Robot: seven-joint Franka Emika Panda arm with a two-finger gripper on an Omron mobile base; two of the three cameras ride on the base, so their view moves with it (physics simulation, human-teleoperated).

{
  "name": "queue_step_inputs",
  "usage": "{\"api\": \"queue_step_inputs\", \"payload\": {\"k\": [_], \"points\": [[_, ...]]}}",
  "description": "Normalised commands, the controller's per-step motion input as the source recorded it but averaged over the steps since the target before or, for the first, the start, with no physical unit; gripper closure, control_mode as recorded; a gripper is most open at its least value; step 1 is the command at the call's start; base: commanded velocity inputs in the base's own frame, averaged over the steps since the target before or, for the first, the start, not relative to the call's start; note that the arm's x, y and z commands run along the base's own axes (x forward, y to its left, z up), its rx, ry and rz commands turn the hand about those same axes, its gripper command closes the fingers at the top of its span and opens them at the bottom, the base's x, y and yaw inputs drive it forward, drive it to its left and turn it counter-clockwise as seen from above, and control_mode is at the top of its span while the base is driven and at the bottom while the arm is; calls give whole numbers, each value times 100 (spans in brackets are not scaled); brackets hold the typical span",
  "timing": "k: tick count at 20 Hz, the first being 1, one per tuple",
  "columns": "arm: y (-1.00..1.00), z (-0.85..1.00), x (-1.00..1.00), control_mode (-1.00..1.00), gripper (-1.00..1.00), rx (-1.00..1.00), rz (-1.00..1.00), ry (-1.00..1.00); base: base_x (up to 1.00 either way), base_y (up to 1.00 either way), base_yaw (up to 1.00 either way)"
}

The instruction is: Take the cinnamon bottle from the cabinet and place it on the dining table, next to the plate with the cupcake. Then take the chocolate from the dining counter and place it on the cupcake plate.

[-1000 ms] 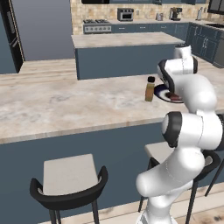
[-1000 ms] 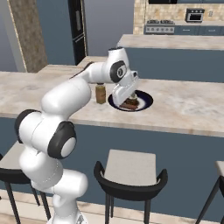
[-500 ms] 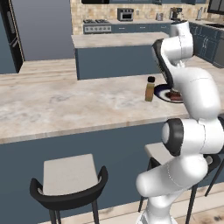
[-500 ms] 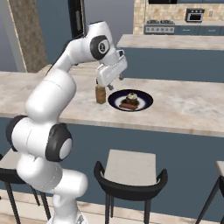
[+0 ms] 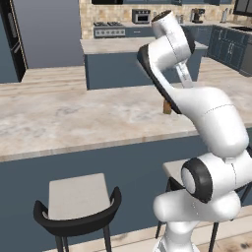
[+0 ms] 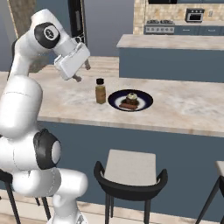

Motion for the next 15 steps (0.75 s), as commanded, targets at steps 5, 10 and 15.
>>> {"api": "queue_step_inputs", "payload": {"k": [5,10,15], "points": [[100,-11,-53,-100,-100,-30,30,0,0,0,0],[62,-2,-40,-100,-100,-16,18,0,0,0,0],[1,0,-35,-100,-100,0,7,0,0,0,0]]}}
